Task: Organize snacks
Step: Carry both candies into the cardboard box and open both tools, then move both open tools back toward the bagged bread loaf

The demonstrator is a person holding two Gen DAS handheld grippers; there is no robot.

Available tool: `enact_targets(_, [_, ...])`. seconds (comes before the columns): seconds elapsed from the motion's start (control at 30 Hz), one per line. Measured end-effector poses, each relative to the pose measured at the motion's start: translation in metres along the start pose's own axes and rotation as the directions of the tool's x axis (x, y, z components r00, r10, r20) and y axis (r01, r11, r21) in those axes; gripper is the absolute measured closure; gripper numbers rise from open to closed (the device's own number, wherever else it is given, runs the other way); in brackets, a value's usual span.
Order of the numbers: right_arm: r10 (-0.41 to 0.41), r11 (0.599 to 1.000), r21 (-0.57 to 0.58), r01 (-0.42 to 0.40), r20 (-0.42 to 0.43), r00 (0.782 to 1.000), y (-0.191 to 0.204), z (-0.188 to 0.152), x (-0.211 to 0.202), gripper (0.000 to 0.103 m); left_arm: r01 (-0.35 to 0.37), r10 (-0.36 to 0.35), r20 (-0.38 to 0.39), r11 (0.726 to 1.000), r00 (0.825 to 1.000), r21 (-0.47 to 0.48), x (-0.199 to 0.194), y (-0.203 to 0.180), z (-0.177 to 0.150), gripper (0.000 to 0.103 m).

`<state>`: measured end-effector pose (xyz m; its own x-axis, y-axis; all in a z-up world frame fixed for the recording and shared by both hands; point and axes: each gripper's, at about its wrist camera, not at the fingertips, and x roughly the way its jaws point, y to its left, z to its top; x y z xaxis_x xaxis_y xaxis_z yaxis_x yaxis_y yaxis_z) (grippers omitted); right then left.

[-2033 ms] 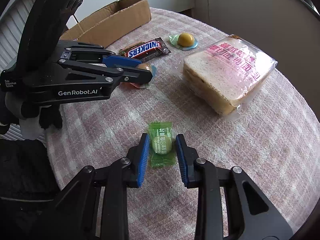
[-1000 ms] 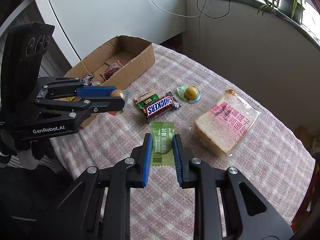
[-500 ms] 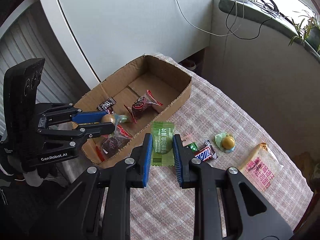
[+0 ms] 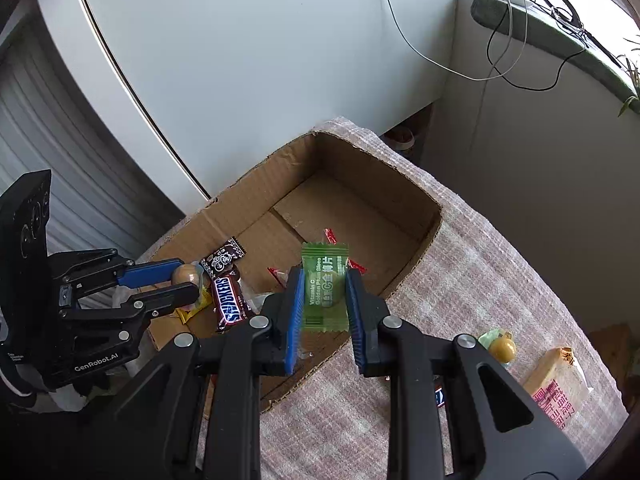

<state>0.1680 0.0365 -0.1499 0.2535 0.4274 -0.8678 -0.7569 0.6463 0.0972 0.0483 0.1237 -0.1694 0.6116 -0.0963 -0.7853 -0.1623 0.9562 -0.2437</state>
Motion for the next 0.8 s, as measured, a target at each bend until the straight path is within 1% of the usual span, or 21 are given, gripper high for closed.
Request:
enact_targets(0.17, [0.012,1.000,0.008,-0.012,-0.019,1.000,0.003,0.006,0.013,0.081,-0.019,0.019,-0.003,1.000,1.000,-0.013,-0.002,0.007,0.000,0.079])
enact_targets(0.33, [0.023,1.000,0.007,-0.023,-0.013,1.000,0.005,0.008,0.014,0.080,-0.034,0.034,-0.007,0.999,0.999,-0.014,-0.004,0.010,0.000,0.078])
enact_targets(0.37, [0.023,1.000,0.003,-0.023,-0.013,1.000,0.007,0.008,0.014,0.078,-0.037,0.037,-0.009,0.999,0.999,-0.016,-0.003,0.010,0.000,0.078])
enact_targets(0.4, [0.021,1.000,-0.001,-0.021,-0.011,1.000,0.008,0.008,0.013,0.075,-0.040,0.040,-0.011,0.999,0.999,-0.018,-0.003,0.010,0.000,0.077])
enact_targets(0.43, [0.017,1.000,-0.003,-0.017,-0.006,1.000,0.008,0.008,0.012,0.064,-0.041,0.041,-0.015,0.999,0.999,-0.021,-0.002,0.010,0.001,0.072])
enact_targets(0.47, [0.015,1.000,-0.005,-0.015,0.001,1.000,0.009,0.008,0.010,0.053,-0.042,0.042,-0.015,0.999,0.999,-0.023,-0.002,0.010,0.001,0.069])
enact_targets(0.57, [0.015,1.000,0.000,-0.015,0.016,1.000,0.009,0.008,0.005,0.044,-0.043,0.043,-0.010,0.999,0.999,-0.021,-0.004,0.008,0.003,0.068])
enact_targets(0.6, [0.012,1.000,0.005,-0.012,0.018,1.000,0.008,0.009,0.003,0.041,-0.042,0.042,-0.009,0.999,0.999,-0.020,-0.004,0.007,0.003,0.065])
enact_targets(0.63, [0.010,1.000,0.008,-0.010,0.024,1.000,0.008,0.009,0.002,0.033,-0.042,0.042,-0.008,0.999,0.999,-0.019,-0.004,0.006,0.004,0.059])
enact_targets(0.67, [0.007,1.000,0.009,-0.007,0.031,1.000,0.008,0.008,-0.001,0.029,-0.044,0.044,-0.004,0.999,0.999,-0.019,-0.004,0.005,0.004,0.057])
enact_targets(0.8, [0.004,1.000,0.021,-0.004,0.041,0.999,0.005,0.009,-0.006,0.028,-0.039,0.039,0.001,0.999,0.999,-0.015,-0.005,0.003,0.005,0.056])
